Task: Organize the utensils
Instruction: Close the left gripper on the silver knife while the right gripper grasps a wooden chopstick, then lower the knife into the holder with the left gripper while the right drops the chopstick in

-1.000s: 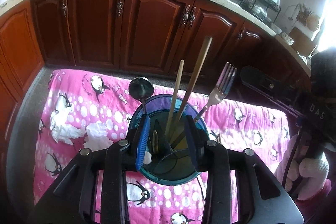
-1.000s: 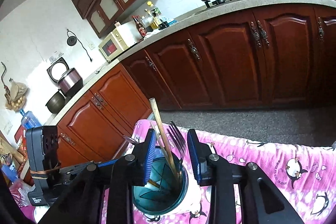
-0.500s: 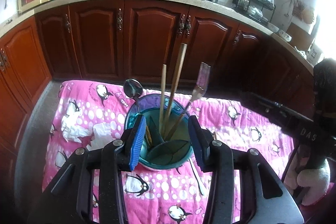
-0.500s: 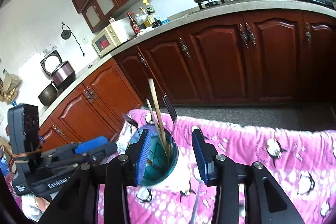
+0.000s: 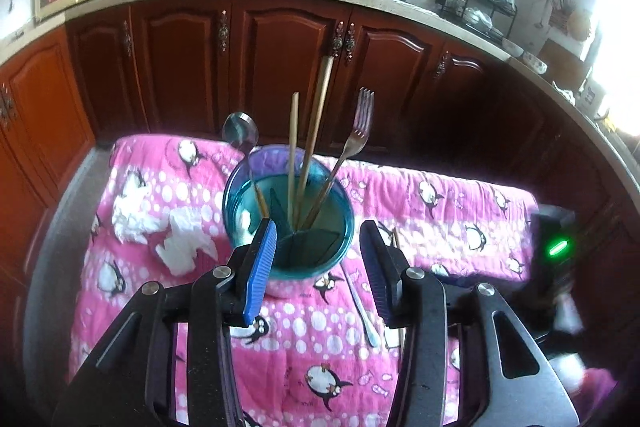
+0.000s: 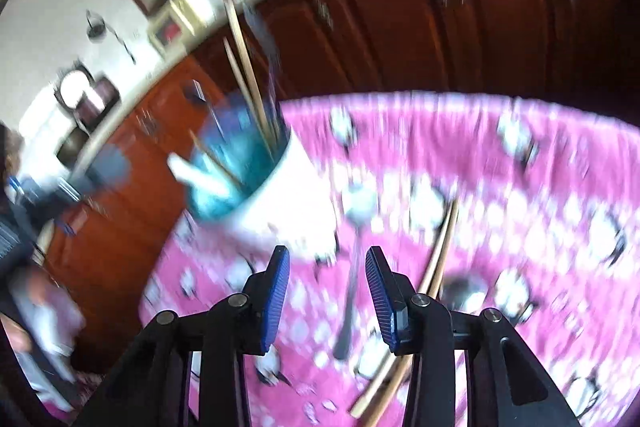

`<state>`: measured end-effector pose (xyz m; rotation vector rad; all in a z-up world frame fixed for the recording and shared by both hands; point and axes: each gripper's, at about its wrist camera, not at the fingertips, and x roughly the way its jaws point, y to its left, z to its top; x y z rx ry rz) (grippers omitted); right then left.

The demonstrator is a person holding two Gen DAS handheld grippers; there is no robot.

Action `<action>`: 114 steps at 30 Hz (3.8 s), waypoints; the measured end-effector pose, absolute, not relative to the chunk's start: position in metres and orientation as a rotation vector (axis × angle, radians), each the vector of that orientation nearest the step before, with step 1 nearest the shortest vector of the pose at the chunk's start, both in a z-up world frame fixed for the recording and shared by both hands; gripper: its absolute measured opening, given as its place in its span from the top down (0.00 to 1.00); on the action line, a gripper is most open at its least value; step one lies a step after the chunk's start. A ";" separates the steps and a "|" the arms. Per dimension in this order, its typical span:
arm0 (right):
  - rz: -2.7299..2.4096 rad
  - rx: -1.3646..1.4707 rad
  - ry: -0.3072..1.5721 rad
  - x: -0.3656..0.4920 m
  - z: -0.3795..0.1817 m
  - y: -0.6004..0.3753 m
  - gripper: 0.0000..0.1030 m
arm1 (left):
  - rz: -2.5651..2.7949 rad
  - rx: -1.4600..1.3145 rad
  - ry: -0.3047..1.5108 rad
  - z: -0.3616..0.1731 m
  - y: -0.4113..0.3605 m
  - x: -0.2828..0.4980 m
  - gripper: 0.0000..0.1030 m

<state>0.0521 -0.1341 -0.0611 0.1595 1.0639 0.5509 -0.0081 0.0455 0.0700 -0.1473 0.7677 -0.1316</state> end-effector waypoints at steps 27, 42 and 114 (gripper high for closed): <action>0.633 0.381 1.234 -0.045 -0.104 -0.154 0.77 | -0.200 -0.216 0.979 -0.020 0.055 -0.032 0.58; 0.417 0.242 1.110 0.090 -0.084 -0.208 0.80 | -0.315 -0.211 1.080 -0.067 0.038 -0.009 0.58; 0.670 0.129 0.592 0.067 0.179 -0.141 0.95 | -0.145 -0.072 0.527 0.155 0.117 0.023 1.00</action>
